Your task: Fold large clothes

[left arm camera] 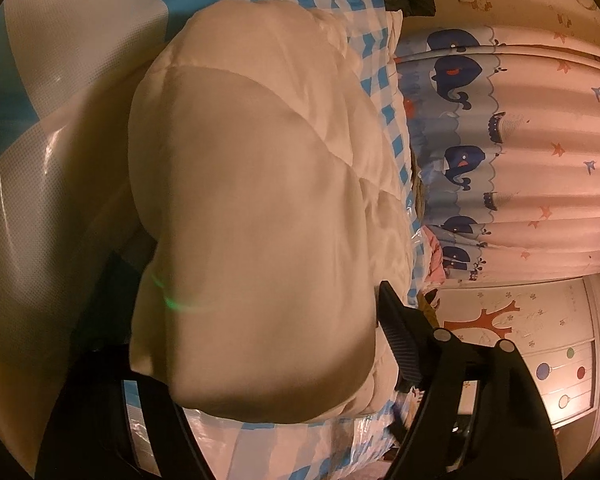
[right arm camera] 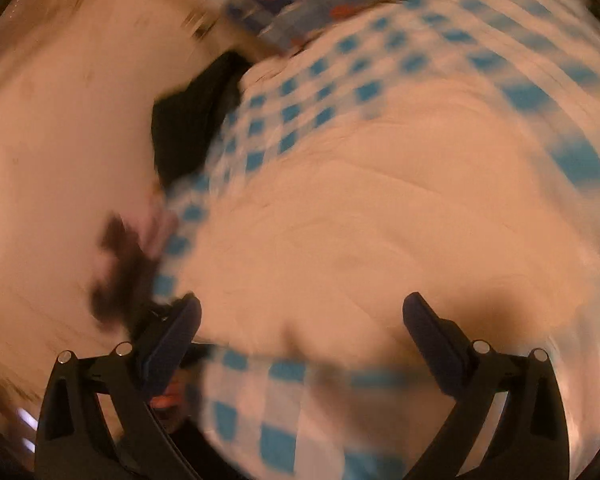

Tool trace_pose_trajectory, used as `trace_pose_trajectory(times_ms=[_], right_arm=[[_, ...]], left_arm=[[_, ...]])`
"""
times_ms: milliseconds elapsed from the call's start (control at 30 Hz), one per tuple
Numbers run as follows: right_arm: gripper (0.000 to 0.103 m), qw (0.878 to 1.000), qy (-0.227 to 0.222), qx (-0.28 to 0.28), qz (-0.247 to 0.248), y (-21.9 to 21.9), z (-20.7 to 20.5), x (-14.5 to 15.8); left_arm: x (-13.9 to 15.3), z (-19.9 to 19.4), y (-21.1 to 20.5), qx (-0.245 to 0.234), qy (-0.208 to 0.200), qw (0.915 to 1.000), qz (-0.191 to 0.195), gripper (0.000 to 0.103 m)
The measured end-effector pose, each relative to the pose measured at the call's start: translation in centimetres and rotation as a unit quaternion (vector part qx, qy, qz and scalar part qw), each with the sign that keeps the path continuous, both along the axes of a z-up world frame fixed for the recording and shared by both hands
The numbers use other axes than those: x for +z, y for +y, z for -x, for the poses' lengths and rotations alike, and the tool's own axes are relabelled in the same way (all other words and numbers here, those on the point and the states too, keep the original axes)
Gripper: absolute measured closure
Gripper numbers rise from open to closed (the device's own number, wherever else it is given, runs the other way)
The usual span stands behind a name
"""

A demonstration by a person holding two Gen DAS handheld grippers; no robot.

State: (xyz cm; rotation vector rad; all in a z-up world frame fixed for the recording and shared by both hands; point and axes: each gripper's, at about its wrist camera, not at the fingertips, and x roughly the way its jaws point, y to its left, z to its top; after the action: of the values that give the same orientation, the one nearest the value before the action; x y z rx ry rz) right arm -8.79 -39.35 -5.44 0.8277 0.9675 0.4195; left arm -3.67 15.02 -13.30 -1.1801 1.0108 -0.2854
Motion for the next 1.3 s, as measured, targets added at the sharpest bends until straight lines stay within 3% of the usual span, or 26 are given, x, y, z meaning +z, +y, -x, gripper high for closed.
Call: trace_pose_trajectory(times_ms=[100, 200, 267, 467, 700, 967, 1000, 1067, 1100, 1167, 1233, 1300], right_arm=[[0.005, 0.996, 0.045, -0.041, -0.063, -4.5, 0.9, -2.9], [0.006, 0.989, 0.065, -0.045, -0.122, -5.6, 0.6, -5.2], [0.006, 0.987, 0.087, -0.043, -0.127, -5.3, 0.5, -6.2], [0.006, 0.986, 0.082, -0.046, -0.141, -5.7, -0.4, -6.6], [0.006, 0.989, 0.085, -0.062, -0.106, -4.6, -2.7, -7.8], [0.006, 0.982, 0.075, -0.070, -0.155, -5.4, -2.7, -8.7], [0.012, 0.982, 0.066, -0.074, -0.159, -5.4, -2.6, -8.6], [0.069, 0.982, 0.059, -0.083, -0.156, -5.4, -2.4, -8.6], [0.075, 0.980, 0.050, -0.088, -0.168, -5.6, -2.0, -8.9], [0.076, 0.983, 0.036, -0.092, -0.156, -5.3, -1.6, -8.6], [0.079, 0.983, 0.020, -0.093, -0.159, -5.4, -1.4, -7.9], [0.081, 0.984, 0.000, -0.089, -0.155, -5.3, -1.0, -6.7]], left_arm=[[-0.1, 0.2, 0.2, 0.005, -0.002, 0.9999, 0.012, 0.027], [-0.2, 0.4, 0.5, 0.009, -0.002, 0.9998, 0.019, 0.027], [-0.3, 0.4, 0.6, 0.009, -0.003, 0.9997, 0.021, 0.027], [-0.3, 0.5, 0.6, 0.005, -0.002, 0.9998, 0.019, 0.024], [-0.5, 0.3, 0.4, 0.001, 0.001, 0.9998, 0.018, 0.023], [-0.5, 0.2, 0.3, -0.002, 0.002, 0.9999, 0.014, 0.023], [-0.5, 0.2, 0.3, -0.002, 0.002, 0.9999, 0.014, 0.023], [-0.5, 0.2, 0.3, -0.003, 0.002, 0.9999, 0.014, 0.023], [-0.5, 0.2, 0.4, -0.003, 0.001, 0.9999, 0.013, 0.023], [-0.5, 0.2, 0.4, -0.004, 0.000, 0.9999, 0.010, 0.024], [-0.5, 0.3, 0.5, -0.006, -0.001, 1.0000, 0.004, 0.034], [-0.2, 0.5, 0.6, -0.009, -0.011, 0.9999, -0.001, 0.050]])
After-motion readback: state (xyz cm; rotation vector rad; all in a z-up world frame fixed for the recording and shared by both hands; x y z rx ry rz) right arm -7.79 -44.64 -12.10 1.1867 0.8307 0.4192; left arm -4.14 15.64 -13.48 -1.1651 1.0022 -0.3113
